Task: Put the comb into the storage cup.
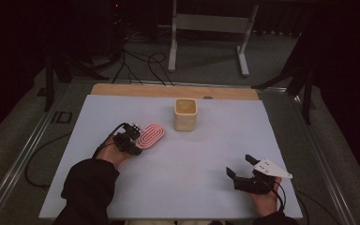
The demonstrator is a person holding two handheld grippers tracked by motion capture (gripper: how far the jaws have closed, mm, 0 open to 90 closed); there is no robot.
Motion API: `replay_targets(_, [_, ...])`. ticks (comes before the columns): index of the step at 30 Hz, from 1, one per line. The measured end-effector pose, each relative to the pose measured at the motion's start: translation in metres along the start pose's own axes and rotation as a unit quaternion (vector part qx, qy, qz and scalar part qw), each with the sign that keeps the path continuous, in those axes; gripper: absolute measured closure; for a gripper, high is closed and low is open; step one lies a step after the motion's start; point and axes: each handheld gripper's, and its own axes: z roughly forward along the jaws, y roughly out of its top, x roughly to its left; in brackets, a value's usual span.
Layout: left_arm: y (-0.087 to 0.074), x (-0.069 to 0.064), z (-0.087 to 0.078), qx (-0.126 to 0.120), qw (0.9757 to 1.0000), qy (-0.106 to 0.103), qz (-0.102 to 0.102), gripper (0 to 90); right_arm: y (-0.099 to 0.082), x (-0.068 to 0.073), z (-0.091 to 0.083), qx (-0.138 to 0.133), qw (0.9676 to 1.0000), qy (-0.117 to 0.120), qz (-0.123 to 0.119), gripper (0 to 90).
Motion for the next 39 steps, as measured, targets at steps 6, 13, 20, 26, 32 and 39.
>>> replay_targets(6, [0.0, 0.0, 0.0, 0.003, 1.0, -0.001, 0.002, 68.6, 0.0, 0.0, 0.0, 0.001, 1.0, 0.0, 0.001, 8.0])
replay_targets(13, [0.0, 0.0, -0.001, 0.002, 1.0, -0.002, 0.003, 70.0, 0.0, 0.0, 0.0, 0.002, 1.0, -0.001, 0.001, 8.0])
replay_targets(20, [-0.001, 0.0, -0.002, -0.005, 0.9999, -0.011, -0.001, 70.2, 0.0, -0.001, 0.0, 0.001, 1.0, -0.002, 0.0, 8.0])
replay_targets(26, [-0.001, -0.001, -0.005, -0.013, 0.9998, -0.012, 0.0, 70.2, 0.0, -0.001, 0.0, 0.001, 1.0, -0.002, 0.0, 8.0])
replay_targets(32, [-0.002, -0.002, -0.009, -0.024, 0.9997, -0.009, 0.0, 70.2, 0.0, -0.001, 0.0, 0.002, 1.0, -0.002, 0.001, 8.0])
replay_targets(39, [-0.002, -0.003, -0.015, -0.041, 0.9991, -0.006, 0.002, 70.2, 0.0, -0.001, 0.0, 0.002, 1.0, -0.001, 0.001, 8.0])
